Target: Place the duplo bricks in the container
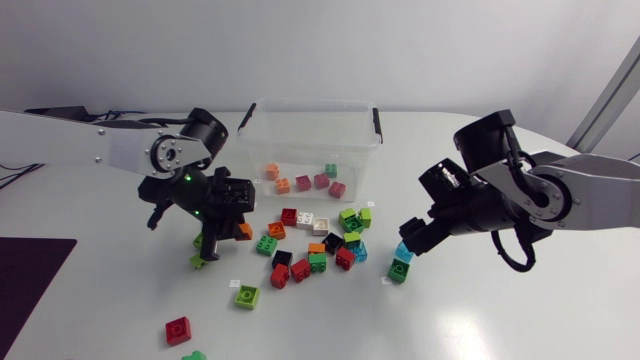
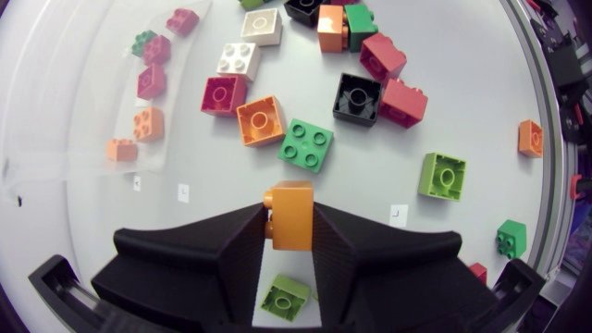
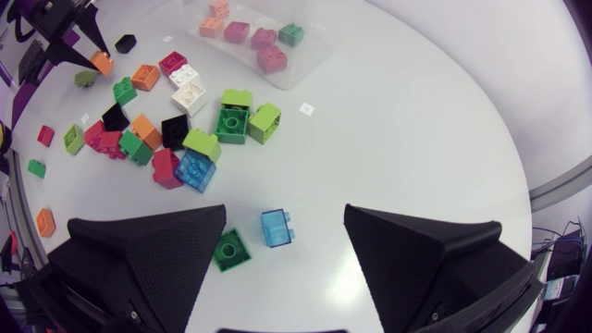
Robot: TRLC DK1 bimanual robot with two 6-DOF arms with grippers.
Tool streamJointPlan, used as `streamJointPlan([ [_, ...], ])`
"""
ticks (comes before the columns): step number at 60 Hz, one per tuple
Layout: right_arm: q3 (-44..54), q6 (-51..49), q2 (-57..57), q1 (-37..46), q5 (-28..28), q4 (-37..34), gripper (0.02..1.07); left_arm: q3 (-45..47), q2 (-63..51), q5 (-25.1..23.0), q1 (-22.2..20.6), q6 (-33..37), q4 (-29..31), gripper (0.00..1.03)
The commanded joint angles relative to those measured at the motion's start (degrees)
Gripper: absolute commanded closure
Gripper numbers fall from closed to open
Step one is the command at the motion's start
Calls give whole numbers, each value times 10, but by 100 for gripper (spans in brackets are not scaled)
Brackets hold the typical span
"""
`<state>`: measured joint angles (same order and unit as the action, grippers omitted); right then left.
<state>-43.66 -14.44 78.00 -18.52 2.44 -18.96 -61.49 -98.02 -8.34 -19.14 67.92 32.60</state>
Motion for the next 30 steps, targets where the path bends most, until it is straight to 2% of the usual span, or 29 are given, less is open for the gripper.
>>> streamJointPlan([
  [1,20,-34,21,15,8,16,21,24,42,-4,-3,-21,9,82],
  [8,22,-61,53,33,24,25,21,33,92,-4,-13,-64,10,82],
  [17,28,-81,94,43,41,49,29,23,134,-4,-15,-125,12,82],
  [30,35,-92,109,43,49,55,29,-20,158,-5,-20,-195,25,82],
])
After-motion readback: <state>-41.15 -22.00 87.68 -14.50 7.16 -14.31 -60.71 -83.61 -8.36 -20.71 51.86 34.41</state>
